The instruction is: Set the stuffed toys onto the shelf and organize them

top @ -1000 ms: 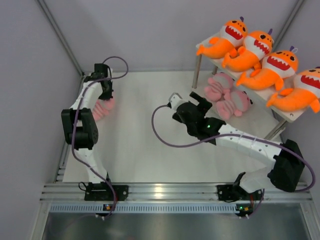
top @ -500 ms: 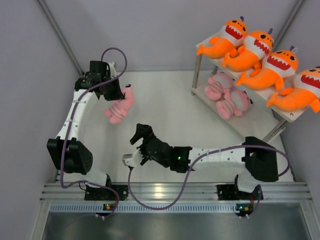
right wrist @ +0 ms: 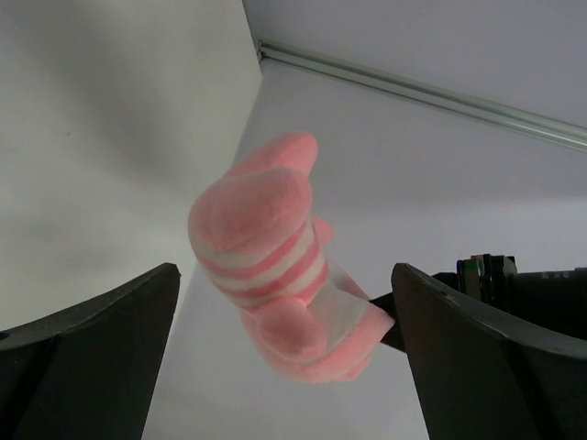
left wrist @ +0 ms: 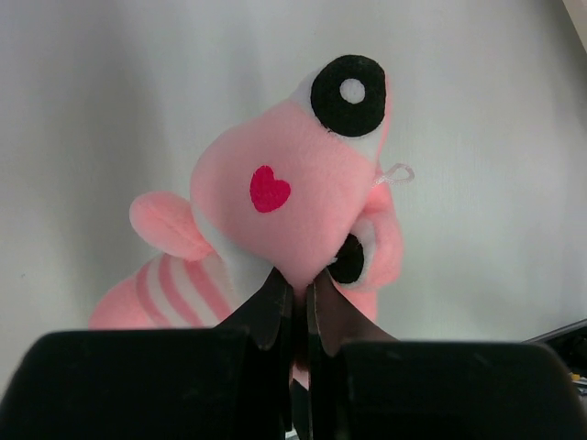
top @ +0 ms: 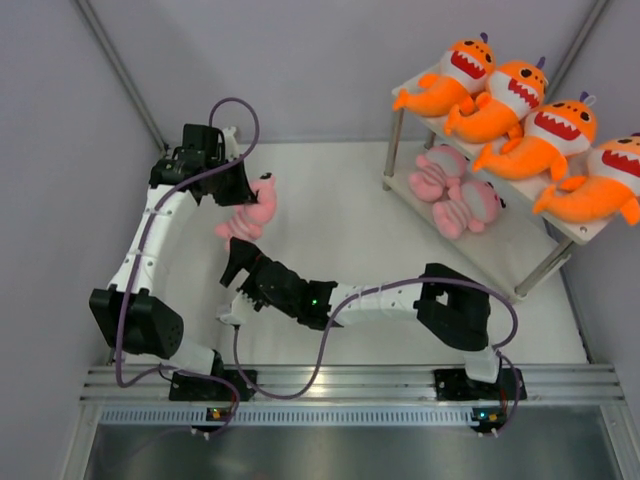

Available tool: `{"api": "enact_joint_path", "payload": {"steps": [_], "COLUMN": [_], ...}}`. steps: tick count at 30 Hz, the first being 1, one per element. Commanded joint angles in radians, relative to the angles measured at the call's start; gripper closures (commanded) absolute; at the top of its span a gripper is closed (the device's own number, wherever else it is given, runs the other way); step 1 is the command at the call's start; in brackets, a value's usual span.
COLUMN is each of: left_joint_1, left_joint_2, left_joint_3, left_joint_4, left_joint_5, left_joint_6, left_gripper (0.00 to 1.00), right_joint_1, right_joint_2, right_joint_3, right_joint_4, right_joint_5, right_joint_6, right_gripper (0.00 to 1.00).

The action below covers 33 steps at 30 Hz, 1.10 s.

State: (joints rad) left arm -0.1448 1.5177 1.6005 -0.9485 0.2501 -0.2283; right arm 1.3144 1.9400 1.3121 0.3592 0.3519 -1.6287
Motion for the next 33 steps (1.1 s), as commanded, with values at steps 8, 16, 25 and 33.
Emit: {"api": "enact_joint_path", "payload": {"steps": [8, 16, 25, 33], "left_joint_1": [-0.001, -0.002, -0.002, -0.001], "left_joint_2": [-0.037, -0.045, -0.036, -0.017], "left_joint_3": [0.029, 0.026, 0.030, 0.116], "left_joint_4": [0.004, 0.004, 0.004, -0.027], "left_joint_5": [0.021, 0.035, 0.043, 0.078], "left_joint_6": [0.006, 0.017, 0.121, 0.219], "left_gripper": [1.00, 1.00, 0.37, 0.02], "right_joint_1": [-0.075, -0.104, -0.044, -0.084], "right_joint_2": [0.154, 0.218, -0.032, -0.456], "right_joint_3": [0.182, 0.226, 0.095, -0.108], "right_joint_4": [0.060, 0.231, 0.115, -0.511], "right_joint_5": [-0.027, 0.027, 0.156, 0.061], "right_joint_6": [-0.054, -0.048, 0.359, 0.965], "right_gripper": [0.01, 0.80, 1.00, 1.00]}}
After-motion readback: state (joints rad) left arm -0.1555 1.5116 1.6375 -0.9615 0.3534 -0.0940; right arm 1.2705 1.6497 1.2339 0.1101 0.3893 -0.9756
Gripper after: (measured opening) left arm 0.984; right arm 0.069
